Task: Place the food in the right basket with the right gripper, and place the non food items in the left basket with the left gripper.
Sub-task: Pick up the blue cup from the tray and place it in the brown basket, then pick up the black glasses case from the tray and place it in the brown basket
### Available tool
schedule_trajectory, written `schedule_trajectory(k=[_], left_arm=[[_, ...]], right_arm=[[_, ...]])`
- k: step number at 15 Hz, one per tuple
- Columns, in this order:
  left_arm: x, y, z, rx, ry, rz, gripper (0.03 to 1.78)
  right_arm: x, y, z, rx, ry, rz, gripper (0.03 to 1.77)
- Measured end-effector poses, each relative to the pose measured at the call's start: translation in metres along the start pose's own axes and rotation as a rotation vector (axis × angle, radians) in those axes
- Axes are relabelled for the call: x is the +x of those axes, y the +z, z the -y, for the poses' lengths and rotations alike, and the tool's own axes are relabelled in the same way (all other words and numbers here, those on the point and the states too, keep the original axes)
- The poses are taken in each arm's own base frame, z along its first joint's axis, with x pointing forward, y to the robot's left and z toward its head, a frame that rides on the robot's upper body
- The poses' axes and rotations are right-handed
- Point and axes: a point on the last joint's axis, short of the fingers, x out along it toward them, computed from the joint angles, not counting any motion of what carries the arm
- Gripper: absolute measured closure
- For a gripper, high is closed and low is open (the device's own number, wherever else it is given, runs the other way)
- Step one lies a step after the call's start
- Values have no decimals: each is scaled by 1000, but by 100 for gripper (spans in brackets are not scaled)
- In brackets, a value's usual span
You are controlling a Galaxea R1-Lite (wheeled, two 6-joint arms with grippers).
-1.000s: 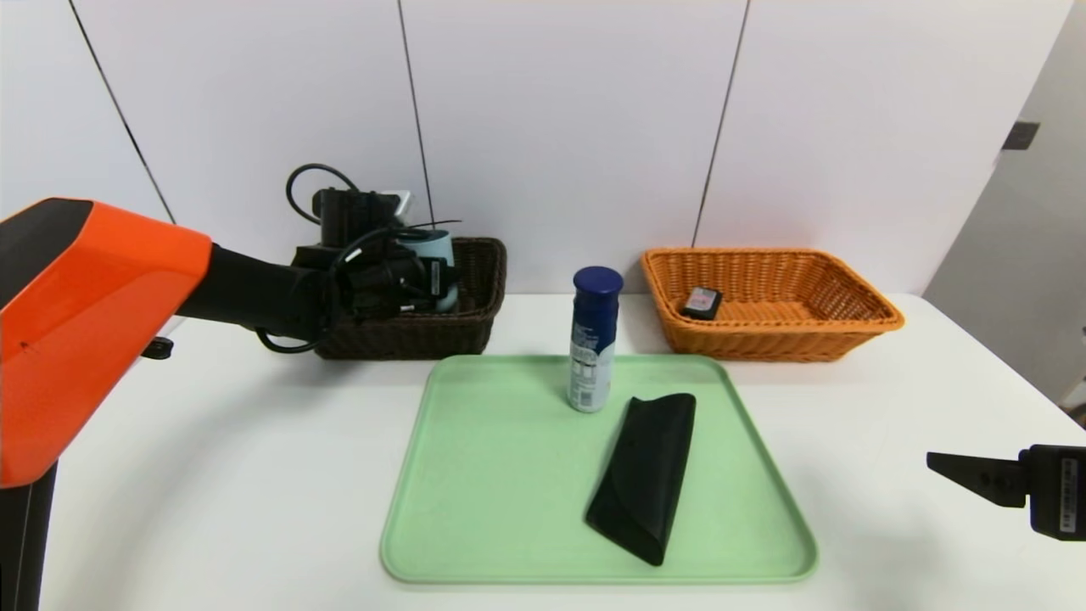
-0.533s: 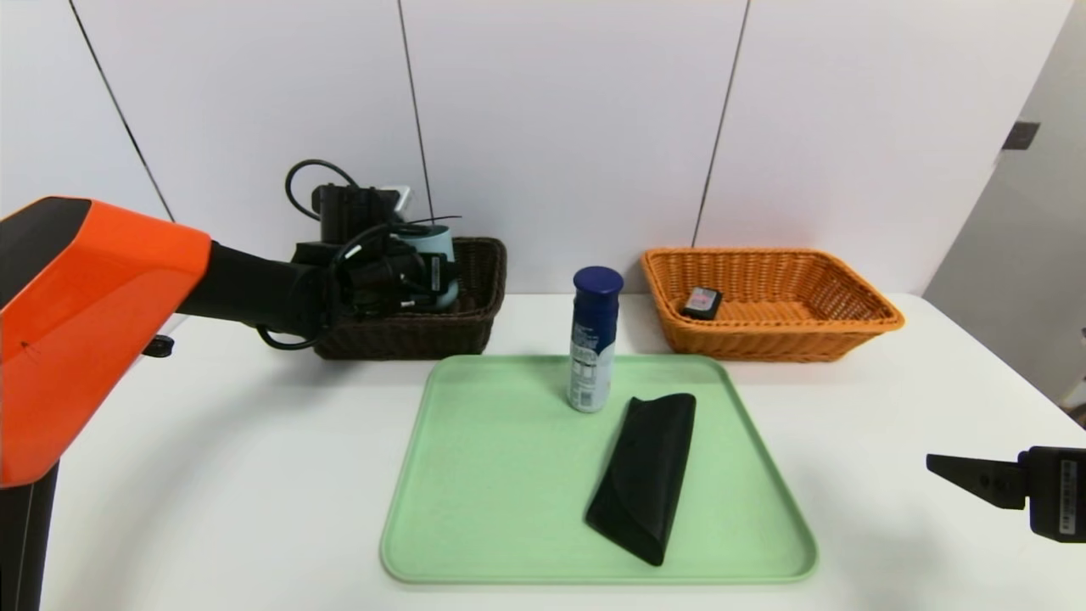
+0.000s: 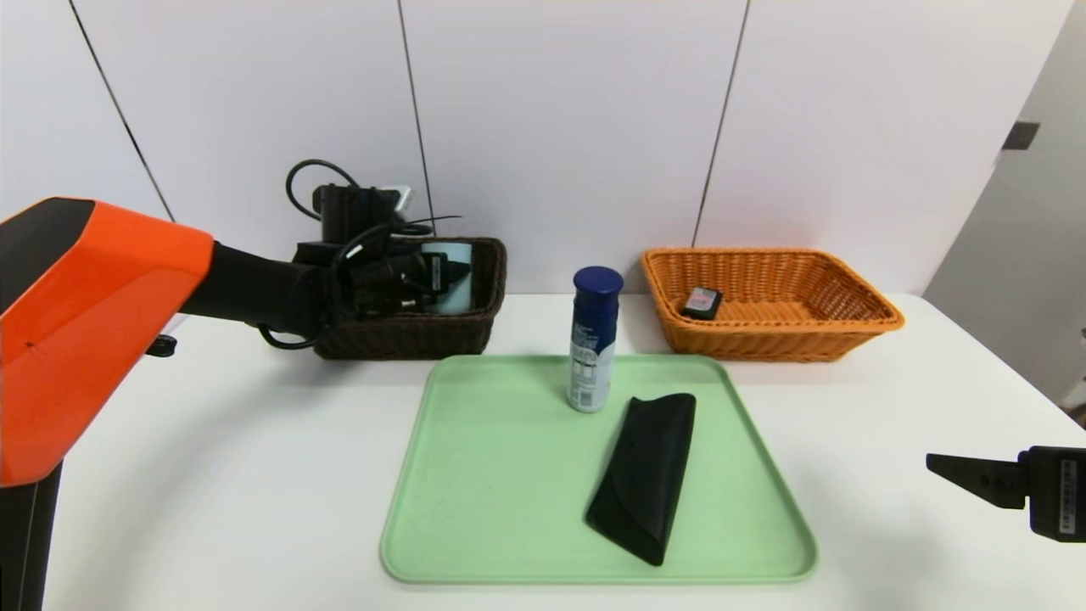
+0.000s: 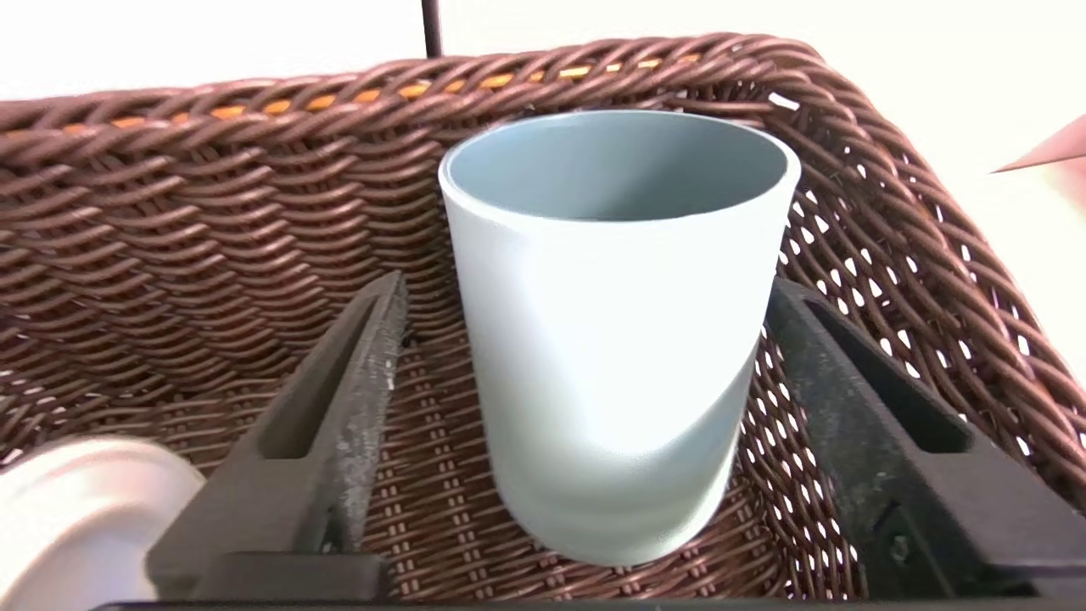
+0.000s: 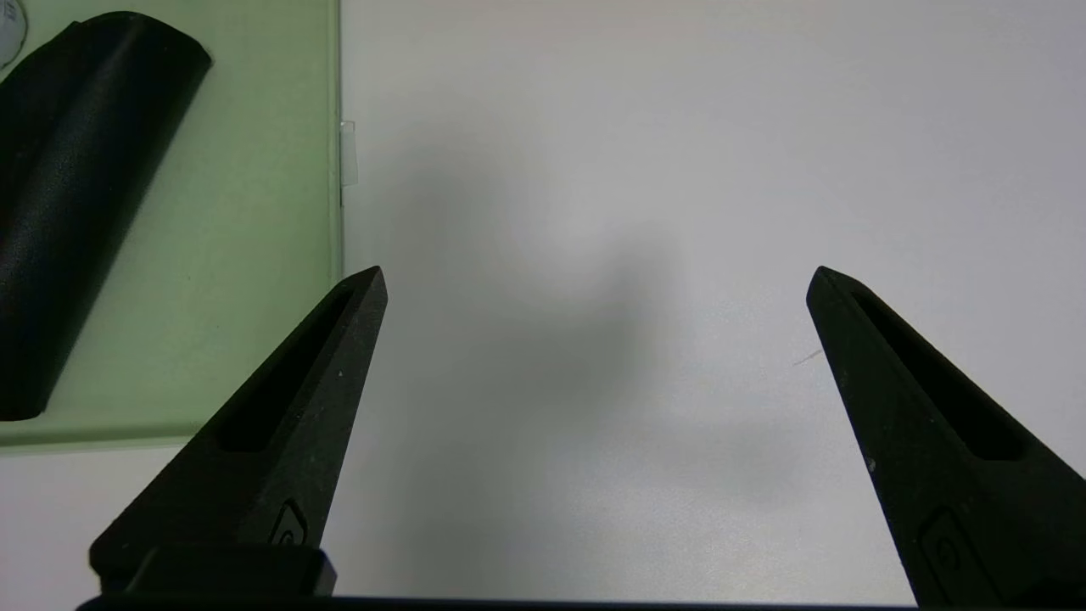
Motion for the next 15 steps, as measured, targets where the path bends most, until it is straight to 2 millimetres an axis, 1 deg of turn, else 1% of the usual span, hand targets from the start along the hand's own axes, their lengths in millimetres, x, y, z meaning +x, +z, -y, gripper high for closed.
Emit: schedule_trajectory(k=[2, 3, 5, 7, 9, 11, 13, 15], left_arm=[[-4, 6, 1, 1, -3, 13, 26], [-9, 13, 2, 0, -3, 30, 24], [-23, 33, 6, -3, -5, 70, 21], [-45, 56, 15, -6, -17, 92, 19], [-71, 76, 29, -5, -43, 92, 17], [-98, 86, 50, -2, -87, 30, 16], [-122, 83, 77, -24, -160, -81, 14], [-142, 75, 102, -49, -233, -205, 14]], right_arm=[[0, 0, 0, 0, 0, 0, 9], [0, 0, 0, 0, 0, 0, 9], [0, 0, 0, 0, 0, -1, 9], [0, 0, 0, 0, 1, -2, 9], [1, -1, 0, 1, 2, -5, 9], [1, -1, 0, 1, 2, -8, 9], [1, -3, 0, 2, 3, -12, 9], [2, -3, 0, 3, 3, -14, 9]])
